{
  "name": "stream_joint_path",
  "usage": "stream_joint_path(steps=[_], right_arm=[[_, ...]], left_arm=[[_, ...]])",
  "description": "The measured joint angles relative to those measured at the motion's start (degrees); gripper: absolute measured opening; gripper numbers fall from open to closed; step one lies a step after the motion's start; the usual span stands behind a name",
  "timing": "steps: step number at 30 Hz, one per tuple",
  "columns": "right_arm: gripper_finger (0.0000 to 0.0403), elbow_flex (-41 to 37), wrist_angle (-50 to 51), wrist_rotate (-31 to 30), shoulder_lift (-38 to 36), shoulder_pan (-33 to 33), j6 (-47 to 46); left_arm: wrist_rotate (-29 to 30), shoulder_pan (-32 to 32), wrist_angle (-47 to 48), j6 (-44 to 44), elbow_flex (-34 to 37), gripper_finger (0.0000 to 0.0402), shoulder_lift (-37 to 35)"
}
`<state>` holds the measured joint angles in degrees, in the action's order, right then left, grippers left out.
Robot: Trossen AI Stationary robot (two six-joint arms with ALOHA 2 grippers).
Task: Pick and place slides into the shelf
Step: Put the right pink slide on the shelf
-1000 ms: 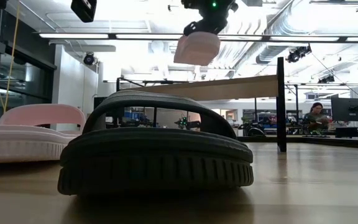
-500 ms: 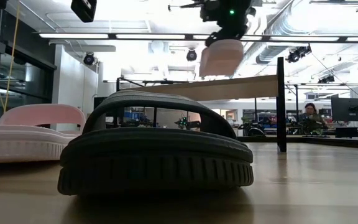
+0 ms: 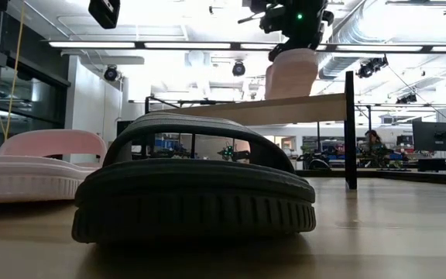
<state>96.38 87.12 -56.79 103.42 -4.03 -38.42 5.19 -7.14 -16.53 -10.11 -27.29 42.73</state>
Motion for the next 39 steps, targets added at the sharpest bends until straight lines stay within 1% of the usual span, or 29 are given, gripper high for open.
stream_joint_path(steps=[6, 11, 17, 21, 23, 27, 30, 32, 34, 37, 39], right_arm=[[0.0000, 0.0, -7.5, 1.7, 0.0, -2.4, 6.5], [0.0000, 0.0, -13.3, 2.2, 0.0, -3.1, 11.5], [0.0000, 0.0, -15.9, 2.6, 0.0, -2.9, 13.1], [0.0000, 0.0, -17.1, 2.3, 0.0, -1.3, 14.0], [0.0000, 0.0, -18.9, 2.3, 0.0, 0.0, 15.9], [0.0000, 0.0, -24.2, 2.1, 0.0, 3.1, 20.0], [0.0000, 0.0, -28.0, 1.7, 0.0, 5.4, 22.4], [0.0000, 0.3, -29.7, 1.7, 0.0, 6.7, 23.9], [0.0000, 1.3, -30.0, 2.1, 0.1, 7.9, 24.0], [0.0000, 3.0, -31.0, 2.7, 0.0, 9.8, 24.7], [0.0000, 5.0, -31.0, 4.5, 0.0, 11.3, 25.8]], left_arm=[[0.0, 0.0, 0.0, 0.0, 0.0, 0.0001, 0.0], [0.5, 0.0, 0.0, 0.0, 0.0, 0.0001, 0.0], [0.5, 0.0, 0.0, 0.0, 0.0, 0.0001, 0.0], [0.7, 0.0, 0.0, 0.0, 0.0, 0.0001, 0.0], [2.2, 0.0, 0.1, 0.4, 0.0, 0.0001, 0.0], [5.4, 0.0, 2.3, 3.4, 0.0, 0.0001, 0.0], [6.3, 0.0, 4.1, 7.6, 0.0, 0.0004, 0.0], [6.4, 0.0, 5.2, 9.8, 0.0, 0.0015, 0.0], [6.4, 0.0, 5.2, 11.2, 0.0, 0.0037, 0.0], [6.6, 0.0, 5.2, 11.9, 0.0, 0.0084, 0.0], [8.3, 0.0, 5.3, 12.6, 0.0, 0.0118, 0.0]])
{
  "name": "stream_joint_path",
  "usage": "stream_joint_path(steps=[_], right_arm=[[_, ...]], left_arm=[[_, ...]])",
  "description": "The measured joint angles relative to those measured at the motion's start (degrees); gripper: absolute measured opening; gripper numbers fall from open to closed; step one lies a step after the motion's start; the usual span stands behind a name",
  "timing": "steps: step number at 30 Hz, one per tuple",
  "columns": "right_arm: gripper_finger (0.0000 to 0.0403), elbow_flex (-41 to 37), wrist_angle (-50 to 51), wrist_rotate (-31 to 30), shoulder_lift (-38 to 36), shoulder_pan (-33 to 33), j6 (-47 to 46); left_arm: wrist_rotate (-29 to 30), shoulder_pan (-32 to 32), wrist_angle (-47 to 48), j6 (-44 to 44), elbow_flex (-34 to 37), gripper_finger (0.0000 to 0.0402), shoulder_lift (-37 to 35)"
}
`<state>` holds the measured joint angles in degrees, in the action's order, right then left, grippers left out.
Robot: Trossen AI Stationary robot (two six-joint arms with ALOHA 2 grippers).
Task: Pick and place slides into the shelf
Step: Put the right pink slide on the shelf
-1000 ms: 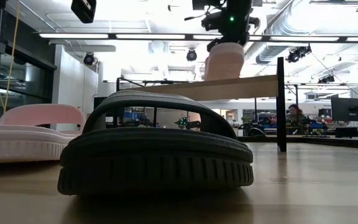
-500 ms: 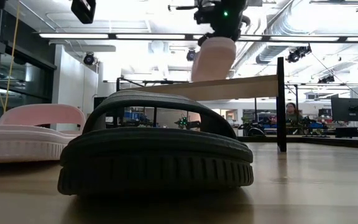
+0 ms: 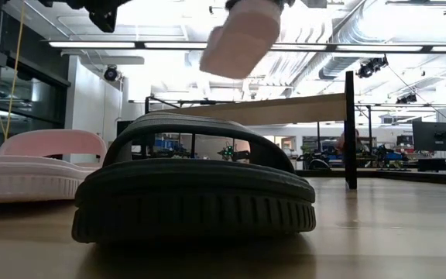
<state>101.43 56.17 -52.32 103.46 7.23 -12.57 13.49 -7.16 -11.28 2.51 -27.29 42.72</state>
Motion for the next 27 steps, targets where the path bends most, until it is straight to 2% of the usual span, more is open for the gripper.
stream_joint_path(steps=[5, 10, 19, 27], right_arm=[[0.0000, 4.5, -2.0, 7.1, 0.0, 3.5, 2.5], [0.0000, 7.5, -2.2, 6.8, 0.0, 6.4, 4.1], [0.0000, 8.8, -2.4, 8.4, 0.0, 7.5, 5.1], [0.0000, 8.8, -3.7, 12.7, 0.0, 7.4, 5.1]], left_arm=[[6.8, 0.0, 1.0, 4.5, 0.0, 0.0194, 0.0], [11.8, 0.0, 1.1, 11.6, -0.6, 0.0235, 0.0], [12.9, 0.0, 1.8, 26.6, -1.2, 0.0227, 0.7], [13.5, 0.0, 0.8, 43.5, -1.2, 0.0216, 3.3]])
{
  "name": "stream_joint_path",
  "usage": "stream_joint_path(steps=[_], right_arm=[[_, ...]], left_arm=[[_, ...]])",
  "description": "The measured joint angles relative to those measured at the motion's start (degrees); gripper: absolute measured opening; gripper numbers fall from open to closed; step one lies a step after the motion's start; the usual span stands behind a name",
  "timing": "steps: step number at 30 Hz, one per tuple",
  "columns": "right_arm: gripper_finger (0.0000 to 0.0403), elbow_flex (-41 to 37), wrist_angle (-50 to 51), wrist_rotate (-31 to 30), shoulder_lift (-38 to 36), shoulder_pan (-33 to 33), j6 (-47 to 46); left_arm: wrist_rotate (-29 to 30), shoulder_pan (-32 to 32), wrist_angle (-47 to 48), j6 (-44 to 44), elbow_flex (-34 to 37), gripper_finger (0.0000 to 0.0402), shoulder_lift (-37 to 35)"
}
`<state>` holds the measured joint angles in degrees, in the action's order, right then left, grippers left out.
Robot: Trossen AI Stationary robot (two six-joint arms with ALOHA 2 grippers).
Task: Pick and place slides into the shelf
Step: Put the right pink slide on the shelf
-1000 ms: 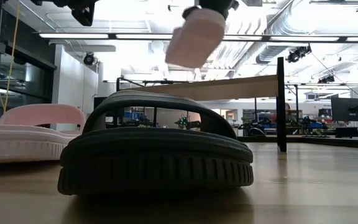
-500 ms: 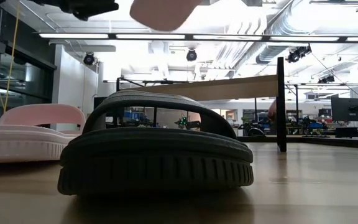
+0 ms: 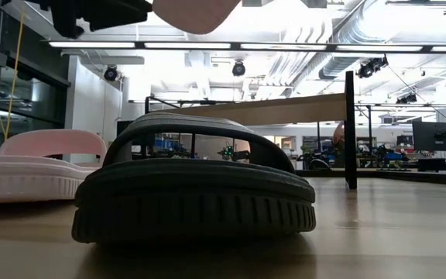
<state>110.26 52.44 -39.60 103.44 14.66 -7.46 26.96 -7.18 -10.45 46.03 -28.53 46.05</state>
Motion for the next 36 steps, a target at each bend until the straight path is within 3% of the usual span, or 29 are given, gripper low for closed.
stream_joint_path(steps=[8, 17, 26, 36], right_arm=[[0.0000, 0.0, -0.6, 3.5, 0.0, 0.0, 0.0], [0.0000, 0.0, -0.5, 3.3, 0.0, -0.1, 0.0], [0.0000, 0.1, -0.4, -2.5, 0.0, -3.6, 1.5], [0.0000, 0.9, -2.6, 0.9, 0.0, -10.0, 1.5]], left_arm=[[2.7, 0.0, -5.0, 9.7, 0.0, 0.0216, 0.0], [2.2, 0.0, -6.1, 8.4, 0.0, 0.0216, 0.0], [2.3, -0.9, -6.2, 7.6, 0.0, 0.0216, 0.0], [6.7, -7.6, -4.3, 10.2, -7.5, 0.0216, 3.2]])
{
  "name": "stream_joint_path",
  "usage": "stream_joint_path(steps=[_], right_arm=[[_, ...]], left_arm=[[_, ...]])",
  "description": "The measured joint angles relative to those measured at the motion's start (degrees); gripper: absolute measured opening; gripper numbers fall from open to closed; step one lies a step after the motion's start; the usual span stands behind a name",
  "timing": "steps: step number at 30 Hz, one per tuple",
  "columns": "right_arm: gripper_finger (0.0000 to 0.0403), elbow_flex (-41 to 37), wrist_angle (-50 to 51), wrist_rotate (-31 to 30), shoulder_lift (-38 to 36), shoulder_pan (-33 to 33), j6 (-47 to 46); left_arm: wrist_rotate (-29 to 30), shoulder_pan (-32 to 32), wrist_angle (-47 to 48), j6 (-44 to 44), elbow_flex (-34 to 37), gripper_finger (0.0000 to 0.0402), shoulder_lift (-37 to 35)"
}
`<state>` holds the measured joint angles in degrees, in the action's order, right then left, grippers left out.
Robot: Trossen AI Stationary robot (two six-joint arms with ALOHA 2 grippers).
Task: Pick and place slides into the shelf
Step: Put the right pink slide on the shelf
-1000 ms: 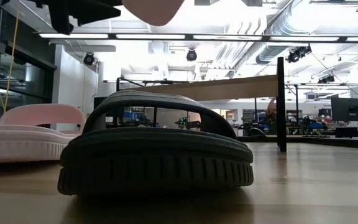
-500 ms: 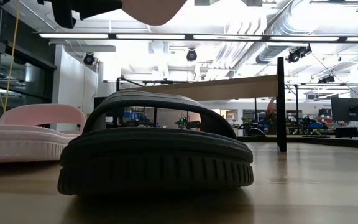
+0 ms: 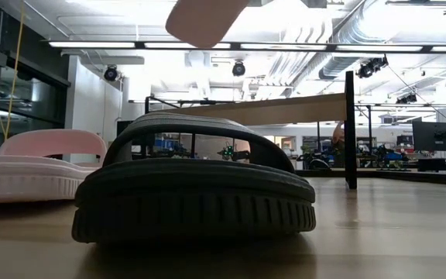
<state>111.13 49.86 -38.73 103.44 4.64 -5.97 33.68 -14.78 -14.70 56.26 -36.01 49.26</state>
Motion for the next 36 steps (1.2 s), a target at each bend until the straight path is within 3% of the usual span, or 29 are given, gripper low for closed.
stream_joint_path(steps=[8, 14, 22, 36], right_arm=[[0.0000, 0.5, -4.5, 3.9, 0.0, -1.7, 2.6], [0.0000, 0.7, -2.9, 4.3, 0.0, -1.7, 2.6], [0.0000, 0.8, -0.5, 5.0, -0.2, -1.6, 0.5], [0.0000, 0.7, -5.6, 6.2, 0.0, -1.2, 2.4]], left_arm=[[5.2, -0.3, 7.6, 1.2, -10.8, 0.0216, 14.0], [13.6, -0.3, 8.1, 6.5, -18.3, 0.0216, 22.4], [11.6, -0.3, 11.7, 5.9, -24.1, 0.0216, 23.8], [8.8, -0.2, 14.1, 0.2, -24.5, 0.0216, 23.7]])
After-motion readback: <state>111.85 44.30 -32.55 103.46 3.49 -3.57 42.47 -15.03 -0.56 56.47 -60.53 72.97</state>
